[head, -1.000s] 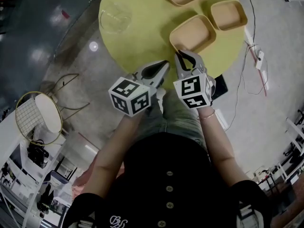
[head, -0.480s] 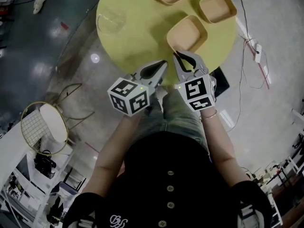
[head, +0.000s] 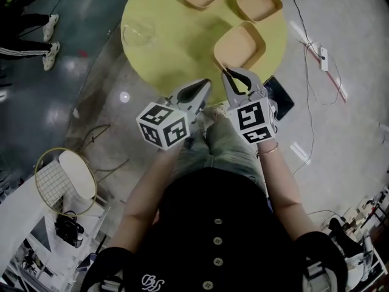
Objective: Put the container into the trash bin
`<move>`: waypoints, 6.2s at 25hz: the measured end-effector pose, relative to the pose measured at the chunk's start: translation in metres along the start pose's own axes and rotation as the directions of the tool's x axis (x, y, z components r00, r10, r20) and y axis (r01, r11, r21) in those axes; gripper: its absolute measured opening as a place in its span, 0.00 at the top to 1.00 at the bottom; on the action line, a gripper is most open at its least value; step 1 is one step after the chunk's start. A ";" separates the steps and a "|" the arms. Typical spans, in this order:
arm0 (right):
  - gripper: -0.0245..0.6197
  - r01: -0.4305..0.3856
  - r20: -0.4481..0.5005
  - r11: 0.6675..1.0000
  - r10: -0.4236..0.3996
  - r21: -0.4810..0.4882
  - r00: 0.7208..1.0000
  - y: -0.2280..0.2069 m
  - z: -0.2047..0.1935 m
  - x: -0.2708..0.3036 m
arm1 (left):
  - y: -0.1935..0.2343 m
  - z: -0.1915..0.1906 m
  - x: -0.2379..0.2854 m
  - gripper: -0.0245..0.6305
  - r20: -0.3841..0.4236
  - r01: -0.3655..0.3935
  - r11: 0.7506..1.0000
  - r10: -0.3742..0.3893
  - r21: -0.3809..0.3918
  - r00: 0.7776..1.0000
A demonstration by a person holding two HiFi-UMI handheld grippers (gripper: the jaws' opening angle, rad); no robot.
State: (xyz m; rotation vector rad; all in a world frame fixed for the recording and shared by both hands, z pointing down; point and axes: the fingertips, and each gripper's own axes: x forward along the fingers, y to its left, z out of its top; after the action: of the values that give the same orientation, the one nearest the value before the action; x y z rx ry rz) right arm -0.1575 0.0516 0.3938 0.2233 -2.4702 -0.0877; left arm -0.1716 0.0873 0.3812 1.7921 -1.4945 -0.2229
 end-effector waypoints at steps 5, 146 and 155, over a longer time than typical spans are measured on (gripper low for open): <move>0.93 0.068 0.026 0.998 -0.068 0.020 0.997 0.000 0.004 -0.017 | -0.011 -0.001 -0.007 0.94 -0.009 0.045 0.998 -0.045 0.041 0.999; 0.65 0.120 -0.024 0.535 -0.184 0.836 0.983 -0.181 -0.340 -0.121 | -0.133 -0.177 0.273 0.94 -0.329 0.225 0.974 -0.213 -0.002 0.920; 0.68 0.033 0.125 0.617 -0.212 0.786 0.969 -0.200 -0.250 -0.151 | -0.174 -0.130 0.259 0.94 -0.297 0.266 0.960 -0.229 0.090 0.927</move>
State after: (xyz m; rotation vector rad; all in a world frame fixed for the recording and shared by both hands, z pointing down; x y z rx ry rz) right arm 0.1414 -0.1198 0.4755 0.7948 -2.5333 0.9925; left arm 0.1122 -0.0858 0.4428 2.0205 -1.1001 0.0101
